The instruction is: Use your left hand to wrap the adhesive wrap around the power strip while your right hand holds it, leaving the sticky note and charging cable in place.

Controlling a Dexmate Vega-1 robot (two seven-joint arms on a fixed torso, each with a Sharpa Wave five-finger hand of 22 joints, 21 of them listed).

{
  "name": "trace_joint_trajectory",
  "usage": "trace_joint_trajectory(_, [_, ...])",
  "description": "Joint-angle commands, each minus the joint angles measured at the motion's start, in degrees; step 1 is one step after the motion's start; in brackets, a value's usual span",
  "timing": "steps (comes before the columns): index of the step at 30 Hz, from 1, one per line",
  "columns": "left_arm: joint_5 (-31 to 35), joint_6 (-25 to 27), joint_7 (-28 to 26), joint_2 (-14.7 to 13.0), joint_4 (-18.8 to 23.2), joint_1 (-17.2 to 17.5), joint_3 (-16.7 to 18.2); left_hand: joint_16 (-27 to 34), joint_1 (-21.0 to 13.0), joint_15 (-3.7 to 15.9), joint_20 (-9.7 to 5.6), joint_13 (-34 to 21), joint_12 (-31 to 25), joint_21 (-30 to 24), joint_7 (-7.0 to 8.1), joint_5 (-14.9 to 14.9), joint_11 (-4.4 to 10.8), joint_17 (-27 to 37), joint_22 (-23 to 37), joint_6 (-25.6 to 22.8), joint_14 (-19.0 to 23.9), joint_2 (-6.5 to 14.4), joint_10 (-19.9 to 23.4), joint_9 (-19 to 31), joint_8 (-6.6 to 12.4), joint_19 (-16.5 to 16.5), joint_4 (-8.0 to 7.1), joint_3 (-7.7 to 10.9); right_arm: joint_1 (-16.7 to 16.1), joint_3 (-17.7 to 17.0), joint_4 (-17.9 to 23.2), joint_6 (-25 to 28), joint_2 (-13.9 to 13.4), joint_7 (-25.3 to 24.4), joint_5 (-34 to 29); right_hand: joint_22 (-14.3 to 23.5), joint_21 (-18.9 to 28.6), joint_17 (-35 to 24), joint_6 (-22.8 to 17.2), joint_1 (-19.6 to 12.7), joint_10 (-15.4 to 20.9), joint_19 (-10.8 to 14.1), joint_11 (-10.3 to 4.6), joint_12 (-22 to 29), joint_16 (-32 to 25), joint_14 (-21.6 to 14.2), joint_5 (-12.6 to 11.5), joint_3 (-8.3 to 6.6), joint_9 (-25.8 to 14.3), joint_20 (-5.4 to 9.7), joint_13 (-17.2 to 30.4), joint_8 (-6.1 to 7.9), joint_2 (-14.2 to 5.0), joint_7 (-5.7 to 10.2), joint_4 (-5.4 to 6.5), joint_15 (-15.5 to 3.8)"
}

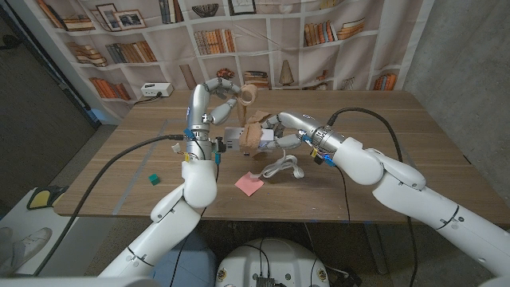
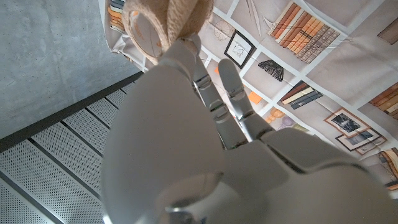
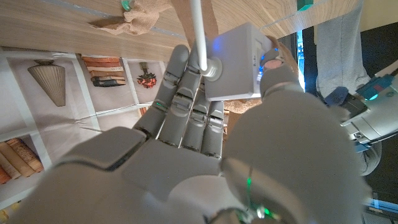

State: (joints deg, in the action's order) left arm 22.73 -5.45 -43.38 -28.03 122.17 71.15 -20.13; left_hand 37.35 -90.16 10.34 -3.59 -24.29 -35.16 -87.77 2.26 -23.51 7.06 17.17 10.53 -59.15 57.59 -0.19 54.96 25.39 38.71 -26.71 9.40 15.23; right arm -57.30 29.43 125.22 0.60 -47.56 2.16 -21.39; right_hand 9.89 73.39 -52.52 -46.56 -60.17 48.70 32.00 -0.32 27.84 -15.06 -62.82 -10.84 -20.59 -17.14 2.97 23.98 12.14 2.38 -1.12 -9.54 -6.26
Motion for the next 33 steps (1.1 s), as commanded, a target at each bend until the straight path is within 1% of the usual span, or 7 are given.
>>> trace_joint_trajectory(1, [-0.2,-2.0,1.1,0.0,0.4,0.7,1.0,0.2,-0.4,-0.04,-0.32,0.0,0.1,0.2,-0.13,-0.3,-0.04,0.1,0.1,-0.3,0.1,-0.3,0.4,0.1,-0.18,0.0,-0.05,-0.06,1.7,1.5,-1.1,1.1,1.0,-0.3,-0.2,0.1,-0.1,0.0,-5.8,-7.7,7.9,-0.1,-7.19,0.1,-0.2,-5.0,-0.3,-2.48,-0.2,4.92,4.2,0.44,-8.09,5.16,0.35,-7.01])
trace_joint_trajectory(8, [-1.5,-4.1,2.4,-0.2,0.1,0.7,1.6,0.3,-0.4,0.00,-0.34,-0.1,0.1,0.2,-0.11,-0.3,-0.05,0.1,0.1,-0.3,0.1,-0.3,0.3,0.2,-0.13,0.0,-0.06,-0.07,2.7,2.2,-1.8,2.4,1.9,0.0,0.3,0.1,-0.1,0.0,-5.8,-7.8,8.0,0.0,-7.17,0.1,-0.3,-5.0,-0.3,-2.45,-0.2,4.82,4.2,0.44,-8.07,5.14,0.36,-6.95])
trace_joint_trajectory(14, [-2.5,-6.7,3.6,-1.0,-0.4,1.5,2.5,0.3,-0.4,0.01,-0.39,-0.1,0.1,0.2,-0.14,-0.3,0.09,0.1,0.1,-0.3,0.1,-0.3,0.4,0.2,-0.14,0.0,-0.07,-0.08,3.8,3.1,-2.5,4.1,2.7,0.2,0.5,0.1,-0.1,0.0,-5.8,-7.7,8.1,0.0,-7.22,0.1,-0.2,-5.0,-0.3,-2.38,-0.1,4.76,4.3,0.42,-8.04,5.13,0.39,-6.93])
trace_joint_trajectory(17, [-3.7,-9.2,4.8,-1.9,-1.1,1.7,3.2,0.3,-0.6,-0.05,-0.51,-0.2,0.1,0.3,-0.15,-0.4,0.11,0.2,0.1,0.0,-0.1,-0.2,0.1,0.5,-0.12,0.1,0.00,-0.01,4.3,3.9,-2.2,4.7,3.0,0.2,-0.4,0.1,-0.1,0.0,-5.8,-7.7,8.0,0.0,-7.17,0.0,-0.2,-5.0,-0.3,-2.38,-0.1,4.77,4.3,0.42,-8.06,5.12,0.39,-6.92])
trace_joint_trajectory(18, [-3.7,-9.7,4.9,-2.1,-1.3,1.7,3.4,0.3,-0.6,-0.07,-0.46,-0.3,0.1,0.3,-0.18,-0.4,-0.16,0.2,0.0,0.0,-0.1,-0.2,0.0,0.4,-0.14,0.1,-0.01,0.00,4.5,4.2,-2.2,5.1,3.2,0.2,-0.6,0.1,-0.1,0.0,-5.8,-7.8,8.0,0.0,-7.28,0.0,-0.2,-5.0,-0.3,-2.38,-0.1,4.80,4.3,0.42,-8.08,5.11,0.40,-6.93])
trace_joint_trajectory(23, [-4.0,-12.6,5.7,-2.5,-2.1,2.1,4.5,0.5,-0.7,-0.17,-0.46,-0.3,0.1,0.5,-0.22,-0.3,-0.12,0.3,0.0,0.0,-0.3,-0.2,-0.1,0.4,-0.20,0.3,0.01,-0.03,5.4,5.5,-2.2,6.3,3.6,1.0,-1.5,0.1,-0.1,0.0,-5.8,-7.8,8.0,0.0,-7.27,0.0,-0.3,-5.1,-0.3,-2.33,-0.1,4.77,4.4,0.38,-8.01,5.08,0.36,-6.96])
trace_joint_trajectory(33, [-4.5,-15.2,7.6,-2.2,-2.3,3.2,6.0,0.7,-0.7,-0.18,-0.42,-0.2,0.1,0.5,-0.15,-0.3,0.01,0.4,0.0,-0.1,-0.5,-0.2,0.1,0.4,-0.23,0.3,-0.02,-0.13,4.3,5.8,-0.2,8.0,3.6,0.0,-2.1,0.1,-0.1,0.0,-5.8,-7.8,8.1,0.1,-7.22,0.0,-0.3,-5.1,-0.4,-2.34,-0.1,4.77,4.4,0.35,-8.10,5.09,0.40,-6.96])
